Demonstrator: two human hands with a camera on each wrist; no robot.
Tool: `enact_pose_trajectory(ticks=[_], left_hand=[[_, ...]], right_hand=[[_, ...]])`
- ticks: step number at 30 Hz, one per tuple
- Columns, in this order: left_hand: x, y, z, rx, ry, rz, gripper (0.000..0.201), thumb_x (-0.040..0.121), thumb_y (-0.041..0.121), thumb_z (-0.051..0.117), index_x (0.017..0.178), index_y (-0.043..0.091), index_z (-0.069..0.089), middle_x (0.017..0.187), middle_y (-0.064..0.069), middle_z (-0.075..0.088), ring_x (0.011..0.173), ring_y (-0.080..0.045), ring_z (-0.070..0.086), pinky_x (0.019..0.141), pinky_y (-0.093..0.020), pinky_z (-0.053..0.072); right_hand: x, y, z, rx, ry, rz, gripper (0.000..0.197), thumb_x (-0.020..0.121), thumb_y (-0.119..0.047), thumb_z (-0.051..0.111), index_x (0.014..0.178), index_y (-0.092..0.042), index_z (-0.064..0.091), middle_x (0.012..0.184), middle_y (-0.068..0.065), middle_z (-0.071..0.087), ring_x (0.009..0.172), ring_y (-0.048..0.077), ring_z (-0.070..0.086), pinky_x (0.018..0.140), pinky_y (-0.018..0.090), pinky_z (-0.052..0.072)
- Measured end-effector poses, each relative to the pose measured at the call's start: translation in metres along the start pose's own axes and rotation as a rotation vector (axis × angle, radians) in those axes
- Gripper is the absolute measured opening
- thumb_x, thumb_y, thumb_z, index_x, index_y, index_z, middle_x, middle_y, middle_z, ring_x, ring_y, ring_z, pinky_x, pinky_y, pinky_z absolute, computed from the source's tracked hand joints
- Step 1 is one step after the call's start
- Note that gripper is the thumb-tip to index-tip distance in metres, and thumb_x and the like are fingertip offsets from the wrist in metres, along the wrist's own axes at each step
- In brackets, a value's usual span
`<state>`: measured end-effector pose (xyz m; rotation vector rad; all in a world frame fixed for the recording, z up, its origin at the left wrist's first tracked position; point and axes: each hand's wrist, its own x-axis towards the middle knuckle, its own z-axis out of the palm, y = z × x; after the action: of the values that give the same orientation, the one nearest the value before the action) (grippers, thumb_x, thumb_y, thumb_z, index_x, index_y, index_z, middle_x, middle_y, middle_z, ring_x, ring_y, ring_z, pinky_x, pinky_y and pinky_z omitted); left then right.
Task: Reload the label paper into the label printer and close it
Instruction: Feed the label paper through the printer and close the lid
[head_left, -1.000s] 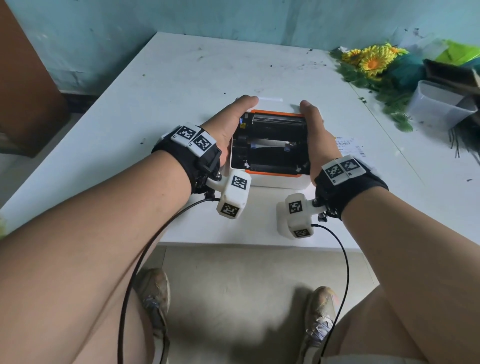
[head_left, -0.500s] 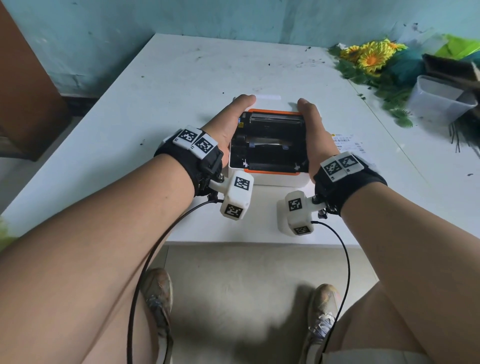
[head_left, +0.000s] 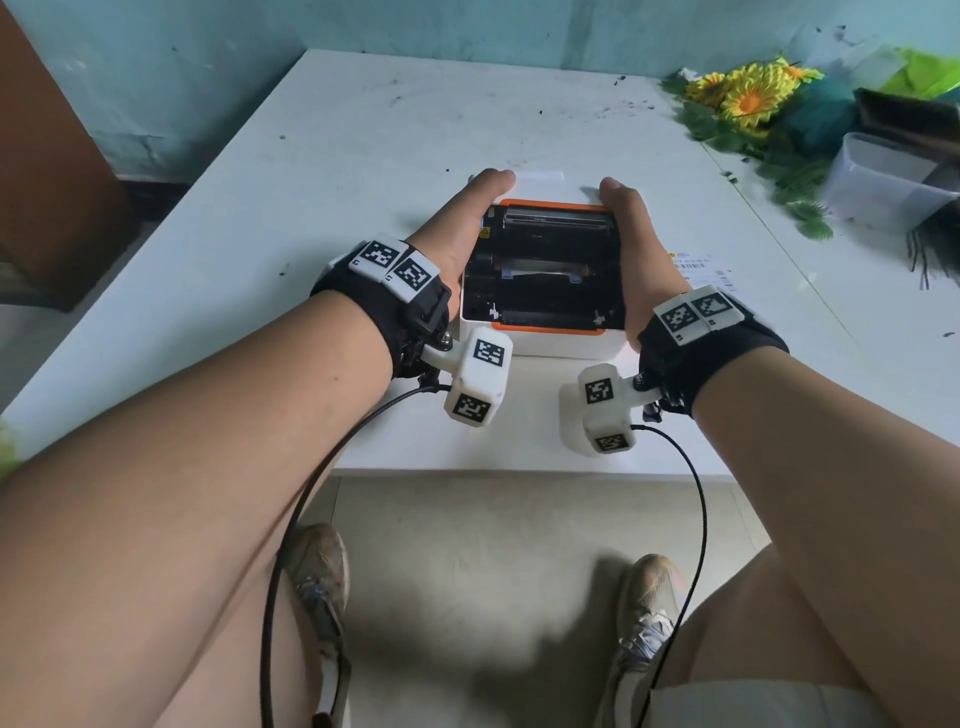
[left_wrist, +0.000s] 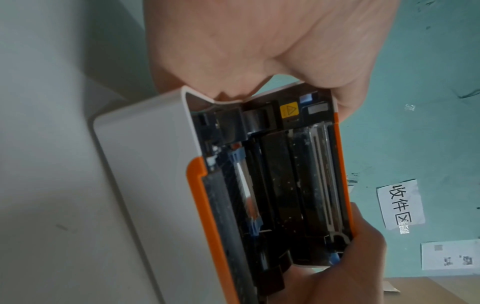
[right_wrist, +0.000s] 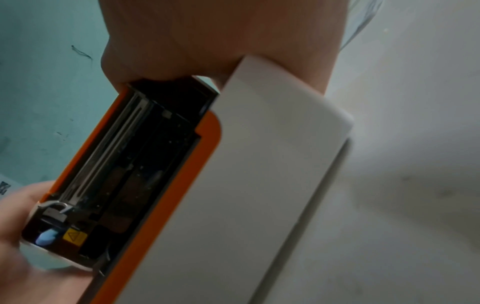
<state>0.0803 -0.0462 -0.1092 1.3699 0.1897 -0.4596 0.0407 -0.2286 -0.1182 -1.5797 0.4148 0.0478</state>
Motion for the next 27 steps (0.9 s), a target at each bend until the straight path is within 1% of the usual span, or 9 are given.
enact_pose_trajectory(ticks=[5,9,13,15,17,20,23,24,27], left_hand=[[0.002,0.000,-0.002,-0.023,-0.049,0.037,0.059,0.085,0.062,0.072,0.137,0.035,0.065,0.152,-0.003,0.060,0.133,-0.029,0.063,0.104,-0.055,0.056],[0.008,-0.002,-0.004,-0.020,-0.040,0.029,0.089,0.061,0.069,0.080,0.144,0.041,0.062,0.159,0.002,0.054,0.144,-0.028,0.054,0.110,-0.058,0.049],[0.015,-0.003,-0.006,0.009,-0.013,0.032,0.100,0.057,0.074,0.080,0.150,0.045,0.055,0.165,0.006,0.047,0.151,-0.026,0.046,0.116,-0.059,0.041],[0.003,-0.001,-0.002,0.029,-0.026,0.044,0.084,0.072,0.071,0.075,0.148,0.038,0.058,0.162,0.003,0.051,0.146,-0.025,0.053,0.110,-0.054,0.050],[0.000,0.000,0.000,0.038,-0.032,0.052,0.058,0.090,0.063,0.066,0.139,0.030,0.063,0.153,-0.001,0.060,0.132,-0.026,0.065,0.093,-0.043,0.062],[0.000,-0.001,0.000,0.039,-0.040,0.066,0.063,0.090,0.063,0.066,0.144,0.032,0.060,0.154,0.001,0.059,0.137,-0.026,0.061,0.103,-0.048,0.058],[-0.003,0.000,0.001,0.028,-0.029,0.072,0.029,0.098,0.057,0.060,0.110,0.031,0.068,0.131,-0.003,0.066,0.127,-0.028,0.067,0.094,-0.045,0.062],[-0.003,-0.001,0.001,0.017,-0.029,0.072,0.027,0.099,0.055,0.060,0.108,0.031,0.068,0.130,-0.004,0.066,0.125,-0.028,0.068,0.092,-0.044,0.063],[-0.003,0.001,0.001,0.004,-0.033,0.084,0.053,0.099,0.058,0.061,0.144,0.031,0.061,0.146,-0.003,0.064,0.126,-0.027,0.068,0.090,-0.045,0.064]], right_hand=[[-0.002,-0.001,0.001,0.007,-0.005,-0.005,0.070,0.078,-0.083,0.061,0.115,-0.028,0.081,0.106,0.006,0.086,0.098,0.029,0.084,0.104,0.048,0.061],[0.000,-0.001,0.000,0.013,-0.012,-0.009,0.073,0.074,-0.084,0.064,0.115,-0.027,0.082,0.108,0.008,0.086,0.101,0.031,0.084,0.106,0.051,0.060],[0.001,-0.001,0.000,0.023,-0.006,-0.016,0.073,0.076,-0.082,0.064,0.119,-0.025,0.080,0.108,0.008,0.086,0.100,0.031,0.084,0.104,0.050,0.061],[0.000,0.000,0.000,0.022,-0.013,-0.017,0.075,0.075,-0.083,0.064,0.120,-0.025,0.079,0.109,0.008,0.086,0.100,0.030,0.084,0.104,0.050,0.061],[0.000,0.000,0.001,0.026,-0.014,-0.020,0.078,0.072,-0.084,0.064,0.120,-0.025,0.080,0.109,0.007,0.086,0.100,0.030,0.084,0.104,0.049,0.061],[-0.002,0.000,0.002,0.034,0.005,-0.029,0.072,0.075,-0.082,0.063,0.115,-0.026,0.080,0.106,0.006,0.086,0.097,0.028,0.085,0.101,0.048,0.062],[-0.002,0.000,0.003,0.036,0.014,-0.025,0.070,0.074,-0.082,0.064,0.112,-0.026,0.081,0.106,0.006,0.086,0.097,0.028,0.085,0.101,0.048,0.063],[-0.002,0.000,0.002,0.036,0.009,-0.025,0.072,0.074,-0.082,0.064,0.114,-0.025,0.081,0.107,0.007,0.086,0.098,0.028,0.084,0.102,0.049,0.062],[0.001,-0.001,0.001,0.039,0.005,-0.028,0.077,0.074,-0.082,0.066,0.120,-0.022,0.080,0.111,0.008,0.086,0.101,0.030,0.084,0.103,0.050,0.061]])
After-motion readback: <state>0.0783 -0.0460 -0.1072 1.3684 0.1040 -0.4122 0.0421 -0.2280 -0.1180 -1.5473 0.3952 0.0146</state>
